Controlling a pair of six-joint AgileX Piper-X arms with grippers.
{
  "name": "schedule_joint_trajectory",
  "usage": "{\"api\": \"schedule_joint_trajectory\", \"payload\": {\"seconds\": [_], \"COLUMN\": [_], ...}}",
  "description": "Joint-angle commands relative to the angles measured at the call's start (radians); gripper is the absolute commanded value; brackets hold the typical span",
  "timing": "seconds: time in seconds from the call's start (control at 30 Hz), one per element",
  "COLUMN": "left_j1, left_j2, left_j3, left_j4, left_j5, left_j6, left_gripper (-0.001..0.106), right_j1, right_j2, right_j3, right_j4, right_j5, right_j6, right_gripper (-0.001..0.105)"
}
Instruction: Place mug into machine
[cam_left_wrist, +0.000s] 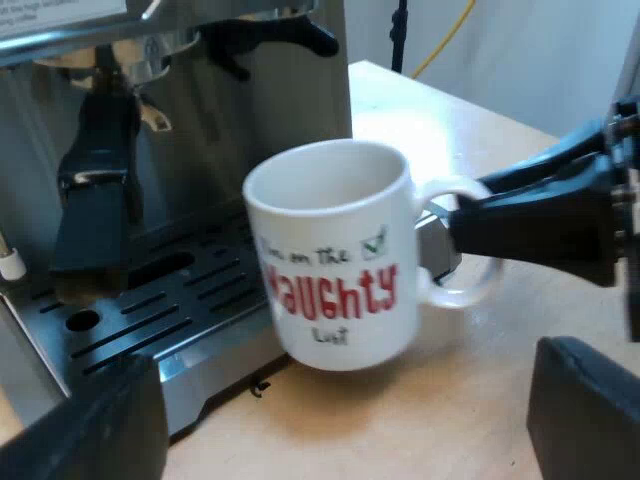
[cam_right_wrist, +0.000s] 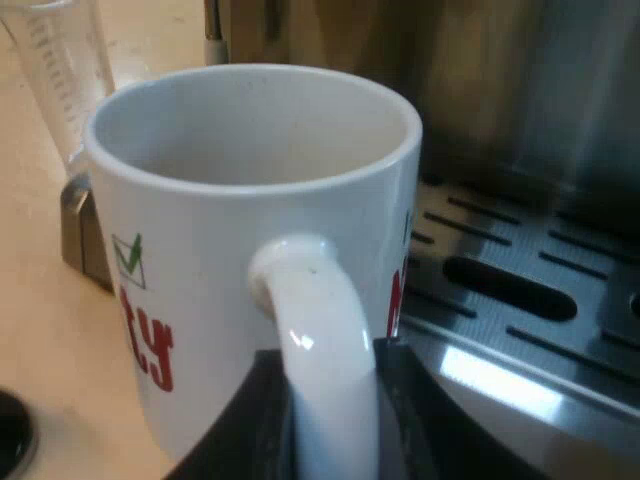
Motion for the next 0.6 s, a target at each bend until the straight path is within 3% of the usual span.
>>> {"api": "schedule_joint_trajectory", "payload": {"seconds": [0.03,0.3,0.6], "left_j1": [0.002,0.002,0.002], "left_j2": [0.001,0.001,0.001], "left_j3": [0.0,0.0,0.0], "left_j4": [-0.017,-0.017,-0.017], "left_j5": [0.007,0.03,0.052], "left_j6": [0.001,-0.006,-0.006], "left_gripper": [0.081,0.081,0.081], "right_j1": [0.001,0.001,0.001], "right_j2": [0.024,0.121,0.25], "right_j3": [-0.025,-0.058,-0.157], "right_j4": [-0.142,-0.188,-0.213], "right_j5": [0.053,0.063,0.11], "right_j6": [0.0,0.0,0.0], "right_gripper": [0.0,0.0,0.0]}}
